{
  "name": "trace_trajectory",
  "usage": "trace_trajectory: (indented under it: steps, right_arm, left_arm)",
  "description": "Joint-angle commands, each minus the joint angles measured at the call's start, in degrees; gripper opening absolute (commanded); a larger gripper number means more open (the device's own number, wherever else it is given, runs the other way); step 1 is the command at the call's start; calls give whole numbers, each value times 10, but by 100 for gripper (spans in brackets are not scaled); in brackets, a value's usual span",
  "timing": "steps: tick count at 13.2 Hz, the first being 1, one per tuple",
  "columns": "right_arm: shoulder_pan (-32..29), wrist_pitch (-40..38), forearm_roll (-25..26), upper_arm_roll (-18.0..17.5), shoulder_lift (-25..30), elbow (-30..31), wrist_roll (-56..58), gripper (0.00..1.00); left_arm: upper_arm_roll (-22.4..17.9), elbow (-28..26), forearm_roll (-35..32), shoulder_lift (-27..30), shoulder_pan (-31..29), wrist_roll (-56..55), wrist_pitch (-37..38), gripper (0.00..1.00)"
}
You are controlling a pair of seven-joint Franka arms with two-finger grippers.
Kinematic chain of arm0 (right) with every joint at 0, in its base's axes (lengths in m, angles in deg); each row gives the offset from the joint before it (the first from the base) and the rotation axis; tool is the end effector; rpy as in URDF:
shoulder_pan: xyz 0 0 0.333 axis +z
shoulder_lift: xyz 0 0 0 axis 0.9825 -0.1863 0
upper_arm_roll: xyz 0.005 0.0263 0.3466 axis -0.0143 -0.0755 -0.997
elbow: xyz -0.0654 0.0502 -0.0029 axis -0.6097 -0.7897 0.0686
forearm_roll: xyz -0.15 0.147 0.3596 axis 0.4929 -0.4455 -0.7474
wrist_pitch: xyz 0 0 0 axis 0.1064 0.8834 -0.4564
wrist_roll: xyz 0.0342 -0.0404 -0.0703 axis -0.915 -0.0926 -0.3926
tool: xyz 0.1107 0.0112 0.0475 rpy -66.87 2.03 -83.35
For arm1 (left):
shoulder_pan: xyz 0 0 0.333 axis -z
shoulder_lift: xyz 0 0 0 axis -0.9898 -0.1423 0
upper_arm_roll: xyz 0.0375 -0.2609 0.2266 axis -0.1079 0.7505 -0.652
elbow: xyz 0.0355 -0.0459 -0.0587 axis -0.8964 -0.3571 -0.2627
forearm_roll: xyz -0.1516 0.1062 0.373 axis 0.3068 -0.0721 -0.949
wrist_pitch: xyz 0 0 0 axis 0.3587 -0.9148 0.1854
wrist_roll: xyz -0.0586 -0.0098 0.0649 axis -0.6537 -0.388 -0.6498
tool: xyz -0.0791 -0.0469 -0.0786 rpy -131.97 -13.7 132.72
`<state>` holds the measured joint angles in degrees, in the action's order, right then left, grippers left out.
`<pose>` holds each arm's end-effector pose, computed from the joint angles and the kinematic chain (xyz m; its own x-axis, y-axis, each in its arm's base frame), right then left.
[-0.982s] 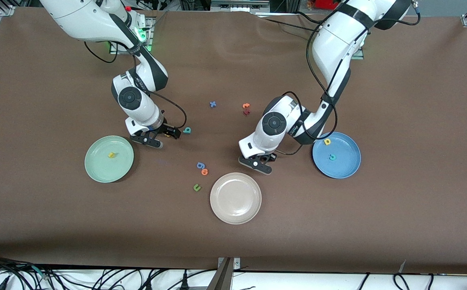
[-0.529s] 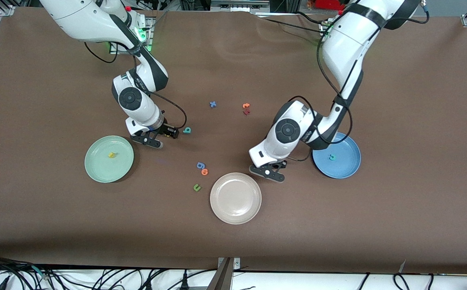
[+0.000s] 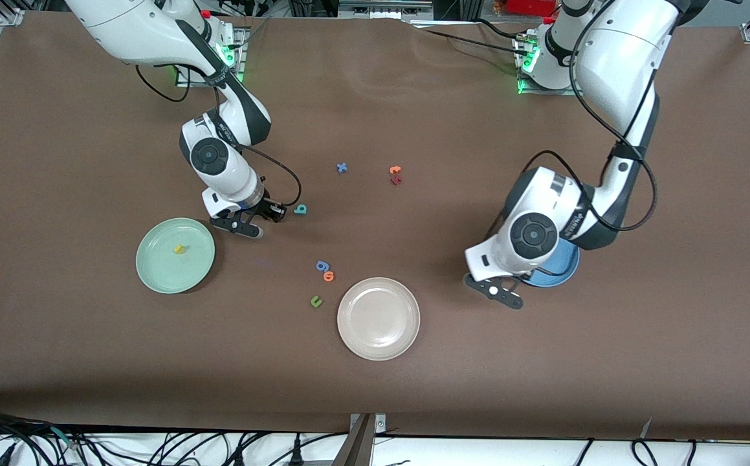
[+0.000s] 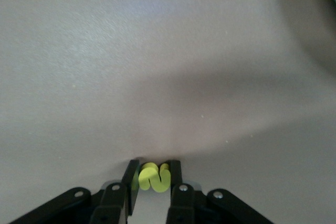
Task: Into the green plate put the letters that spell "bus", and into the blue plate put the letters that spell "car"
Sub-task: 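Drop the teal 1 on the blue plate while the right gripper drops 2 on green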
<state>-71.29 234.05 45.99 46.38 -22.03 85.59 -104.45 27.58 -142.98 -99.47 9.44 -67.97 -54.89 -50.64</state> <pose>0.5292 0.2500 0.1775 0.9613 -0.2739 -0.0291 -0.2751 -0.9602 -0.0487 0.6942 -0.2364 0.2487 0.8660 -0.4643 -0.1854 -0.4844 -0.8711 -0.0811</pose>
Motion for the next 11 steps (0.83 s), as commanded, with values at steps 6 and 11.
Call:
trace_trajectory:
  steps: [6, 11]
  right_arm:
    - [-10, -159, -61, 106, 32, -95, 307, 0]
    - [-20, -149, -62, 177, 5, -109, 469, 0]
  left_arm:
    - [2, -20, -46, 3, -37, 14, 46, 100]
    - [11, -1, 26, 56, -39, 13, 77, 100]
